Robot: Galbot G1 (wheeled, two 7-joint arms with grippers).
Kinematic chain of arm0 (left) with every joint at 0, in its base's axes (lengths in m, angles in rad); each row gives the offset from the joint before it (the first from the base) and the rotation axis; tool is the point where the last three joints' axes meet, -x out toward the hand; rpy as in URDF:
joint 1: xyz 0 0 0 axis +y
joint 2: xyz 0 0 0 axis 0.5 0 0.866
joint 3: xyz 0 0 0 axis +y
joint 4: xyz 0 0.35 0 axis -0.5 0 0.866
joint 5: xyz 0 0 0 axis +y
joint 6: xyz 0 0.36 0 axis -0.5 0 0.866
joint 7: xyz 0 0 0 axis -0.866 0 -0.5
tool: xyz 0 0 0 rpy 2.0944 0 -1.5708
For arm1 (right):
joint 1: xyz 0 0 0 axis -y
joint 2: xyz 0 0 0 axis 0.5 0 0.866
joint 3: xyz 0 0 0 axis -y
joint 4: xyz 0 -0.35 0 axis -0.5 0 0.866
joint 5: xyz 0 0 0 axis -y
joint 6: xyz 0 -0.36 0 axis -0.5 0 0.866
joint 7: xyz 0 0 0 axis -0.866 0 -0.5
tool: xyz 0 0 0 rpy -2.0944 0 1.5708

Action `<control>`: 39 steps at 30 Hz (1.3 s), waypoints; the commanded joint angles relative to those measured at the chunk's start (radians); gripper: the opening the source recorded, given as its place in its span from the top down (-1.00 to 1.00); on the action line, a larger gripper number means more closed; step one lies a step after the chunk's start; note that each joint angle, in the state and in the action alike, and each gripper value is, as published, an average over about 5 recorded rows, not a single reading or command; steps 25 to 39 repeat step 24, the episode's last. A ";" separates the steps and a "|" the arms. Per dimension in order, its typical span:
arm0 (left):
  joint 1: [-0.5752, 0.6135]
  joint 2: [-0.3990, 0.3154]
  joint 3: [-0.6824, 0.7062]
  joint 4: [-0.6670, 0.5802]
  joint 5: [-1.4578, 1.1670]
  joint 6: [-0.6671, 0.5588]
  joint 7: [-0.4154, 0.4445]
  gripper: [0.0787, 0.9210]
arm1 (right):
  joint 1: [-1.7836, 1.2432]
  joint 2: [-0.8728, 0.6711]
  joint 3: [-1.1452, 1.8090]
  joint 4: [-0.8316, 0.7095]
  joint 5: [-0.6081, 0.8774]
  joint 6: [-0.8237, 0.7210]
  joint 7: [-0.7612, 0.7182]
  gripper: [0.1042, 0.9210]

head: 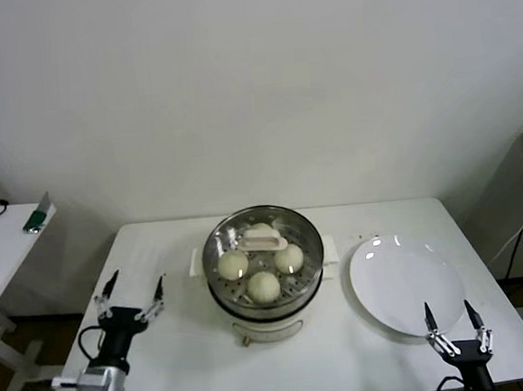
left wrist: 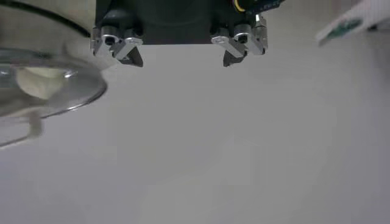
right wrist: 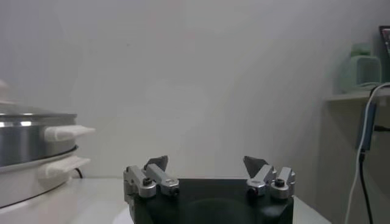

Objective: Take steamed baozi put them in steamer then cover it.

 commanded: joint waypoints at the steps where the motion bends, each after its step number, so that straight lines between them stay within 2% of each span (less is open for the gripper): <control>1: 0.043 0.021 -0.064 0.233 -0.213 -0.233 -0.019 -0.77 | 0.023 0.002 -0.009 -0.036 0.007 0.001 0.002 -0.76; 39: 0.038 0.002 -0.010 0.253 -0.181 -0.255 -0.009 -0.77 | 0.019 0.006 -0.012 -0.029 0.015 0.003 0.002 -0.76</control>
